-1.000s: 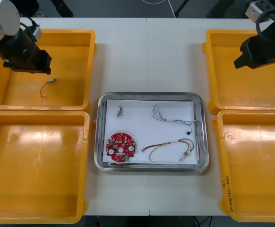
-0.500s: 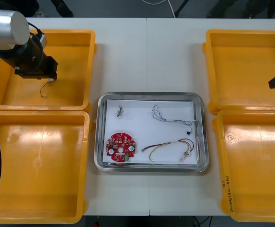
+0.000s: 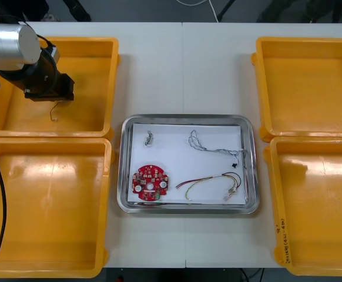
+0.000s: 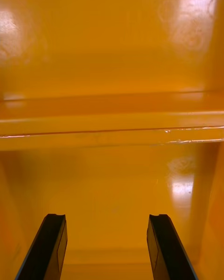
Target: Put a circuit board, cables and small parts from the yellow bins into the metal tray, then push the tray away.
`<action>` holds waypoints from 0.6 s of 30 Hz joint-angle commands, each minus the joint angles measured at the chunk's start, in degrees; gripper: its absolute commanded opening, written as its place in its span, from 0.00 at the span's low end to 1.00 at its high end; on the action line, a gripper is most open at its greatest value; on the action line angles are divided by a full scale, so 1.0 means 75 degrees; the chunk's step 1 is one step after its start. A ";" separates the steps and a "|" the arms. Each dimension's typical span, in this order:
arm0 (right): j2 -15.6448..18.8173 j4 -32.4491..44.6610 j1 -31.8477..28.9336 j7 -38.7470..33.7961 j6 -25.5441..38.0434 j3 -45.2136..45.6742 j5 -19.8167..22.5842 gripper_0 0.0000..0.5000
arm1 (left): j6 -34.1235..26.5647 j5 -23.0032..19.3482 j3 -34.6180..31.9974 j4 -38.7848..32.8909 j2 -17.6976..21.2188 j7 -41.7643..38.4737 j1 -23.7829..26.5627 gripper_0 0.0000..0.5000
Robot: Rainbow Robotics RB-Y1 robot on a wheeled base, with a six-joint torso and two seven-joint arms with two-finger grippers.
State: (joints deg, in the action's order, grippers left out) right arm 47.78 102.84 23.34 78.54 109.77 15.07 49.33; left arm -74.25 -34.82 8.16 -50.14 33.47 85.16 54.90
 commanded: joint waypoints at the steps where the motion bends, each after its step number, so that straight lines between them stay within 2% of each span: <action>1: 0.0368 0.0233 -0.0159 -0.0218 0.0012 0.0229 -0.0143 1.00 | 0.0162 -0.0091 -0.0068 0.0017 -0.0080 -0.0573 0.0414 1.00; 18: 0.0356 0.0233 -0.0640 -0.0206 -0.0937 0.0229 0.0032 1.00 | 0.0678 -0.0255 0.0307 0.0357 -0.0080 -0.0514 0.0414 1.00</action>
State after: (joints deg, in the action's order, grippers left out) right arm 47.79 102.87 19.80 78.48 103.65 15.07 48.94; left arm -70.56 -36.04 8.59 -47.66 33.44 85.16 54.91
